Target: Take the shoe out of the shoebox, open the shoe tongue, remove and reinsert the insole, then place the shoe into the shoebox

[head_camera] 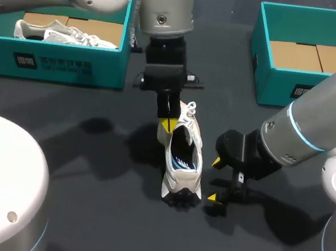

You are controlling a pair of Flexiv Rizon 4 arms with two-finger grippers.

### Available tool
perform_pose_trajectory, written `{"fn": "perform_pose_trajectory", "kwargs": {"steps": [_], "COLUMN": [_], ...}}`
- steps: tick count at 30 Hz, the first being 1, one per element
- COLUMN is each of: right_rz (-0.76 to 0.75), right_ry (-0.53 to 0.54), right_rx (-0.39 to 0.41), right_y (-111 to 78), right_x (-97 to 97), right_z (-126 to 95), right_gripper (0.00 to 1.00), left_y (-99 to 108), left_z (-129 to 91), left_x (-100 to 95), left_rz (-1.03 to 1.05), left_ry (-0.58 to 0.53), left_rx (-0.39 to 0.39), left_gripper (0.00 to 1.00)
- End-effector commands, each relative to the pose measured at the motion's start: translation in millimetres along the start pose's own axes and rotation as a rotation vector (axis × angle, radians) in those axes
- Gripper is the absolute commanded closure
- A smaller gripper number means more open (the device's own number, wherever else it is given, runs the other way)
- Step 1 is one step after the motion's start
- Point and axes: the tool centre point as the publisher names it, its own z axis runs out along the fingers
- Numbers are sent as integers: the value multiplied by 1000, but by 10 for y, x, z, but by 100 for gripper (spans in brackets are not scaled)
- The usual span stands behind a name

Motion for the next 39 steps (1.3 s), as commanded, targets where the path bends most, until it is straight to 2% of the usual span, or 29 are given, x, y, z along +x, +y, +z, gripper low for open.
{"fn": "perform_pose_trajectory", "kwargs": {"steps": [1,5,8,18,22,24,32,39], "right_rz": [0,0,0,0,0,0,-5,-3], "right_ry": [-2,-2,-2,-2,-2,-2,-6,-13], "right_rx": [-2,-2,-2,-2,-2,-2,-3,10], "right_y": [-9,-9,-9,-9,-9,-9,-18,-157], "right_x": [12,12,12,12,12,12,4,-29], "right_z": [1,1,1,1,1,1,-12,-138], "right_gripper": [0,0,0,0,0,0,0,0], "left_y": [34,23,11,11,176,232,307,288], "left_z": [52,191,287,287,512,565,602,641], "left_x": [-97,-142,-148,-148,-126,-116,-65,-24], "left_rz": [26,86,151,151,159,151,169,170], "left_ry": [129,171,280,280,220,201,132,103], "left_rx": [-21,-44,-57,-57,-22,-33,-32,-44], "left_gripper": [100,100,100,100,100,100,100,100]}}
